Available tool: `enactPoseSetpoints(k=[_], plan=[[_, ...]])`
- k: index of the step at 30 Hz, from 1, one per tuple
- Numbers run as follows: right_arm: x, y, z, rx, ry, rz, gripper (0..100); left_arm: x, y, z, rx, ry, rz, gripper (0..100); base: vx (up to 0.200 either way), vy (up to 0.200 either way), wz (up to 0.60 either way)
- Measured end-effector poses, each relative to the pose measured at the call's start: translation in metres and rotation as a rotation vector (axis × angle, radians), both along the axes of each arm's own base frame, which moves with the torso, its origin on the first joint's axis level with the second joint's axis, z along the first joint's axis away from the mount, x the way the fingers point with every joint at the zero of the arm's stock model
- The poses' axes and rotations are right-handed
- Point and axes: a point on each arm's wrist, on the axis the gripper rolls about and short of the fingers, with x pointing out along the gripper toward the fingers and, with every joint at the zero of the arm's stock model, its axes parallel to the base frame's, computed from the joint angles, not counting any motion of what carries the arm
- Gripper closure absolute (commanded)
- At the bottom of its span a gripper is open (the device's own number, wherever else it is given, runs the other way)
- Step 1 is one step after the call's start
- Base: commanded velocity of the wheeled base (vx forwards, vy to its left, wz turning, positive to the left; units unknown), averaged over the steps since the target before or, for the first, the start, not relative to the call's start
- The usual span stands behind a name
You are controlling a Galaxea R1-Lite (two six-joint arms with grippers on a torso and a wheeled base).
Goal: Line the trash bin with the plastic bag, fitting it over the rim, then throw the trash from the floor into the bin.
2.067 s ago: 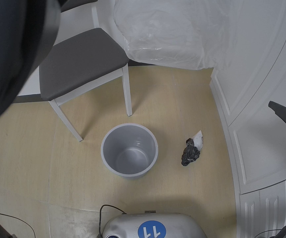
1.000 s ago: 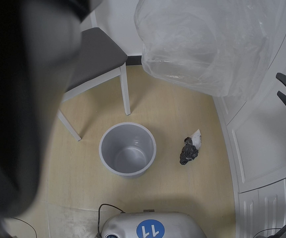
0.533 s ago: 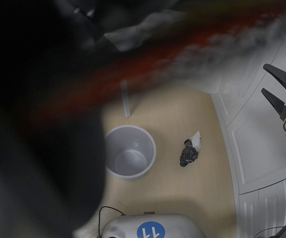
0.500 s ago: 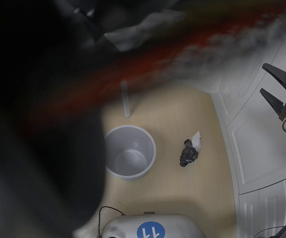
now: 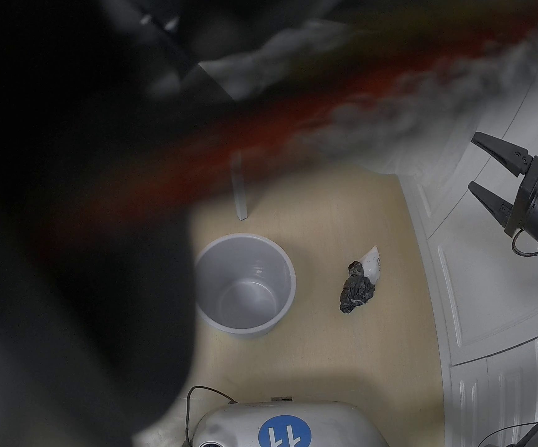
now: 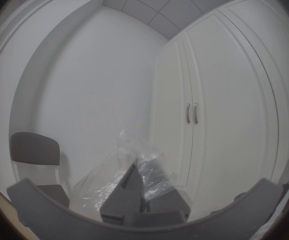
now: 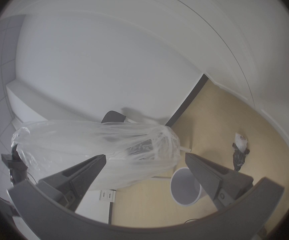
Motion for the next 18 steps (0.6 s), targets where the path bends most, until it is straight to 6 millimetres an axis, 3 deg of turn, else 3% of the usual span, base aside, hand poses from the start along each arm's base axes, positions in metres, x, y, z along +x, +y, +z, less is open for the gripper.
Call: enactPoseSetpoints(k=[11,18], plan=[[0.021,0.003,0.0,0.121,0.066,0.014,0,-0.001,0.006,0.002,-0.001,0.0,0.001,100,0.0,0.0,0.0],[0.035,0.008,-0.005,0.146,0.047,0.025,0,0.027,0.014,-0.001,0.017,0.004,0.082,100,0.0,0.0,0.0]])
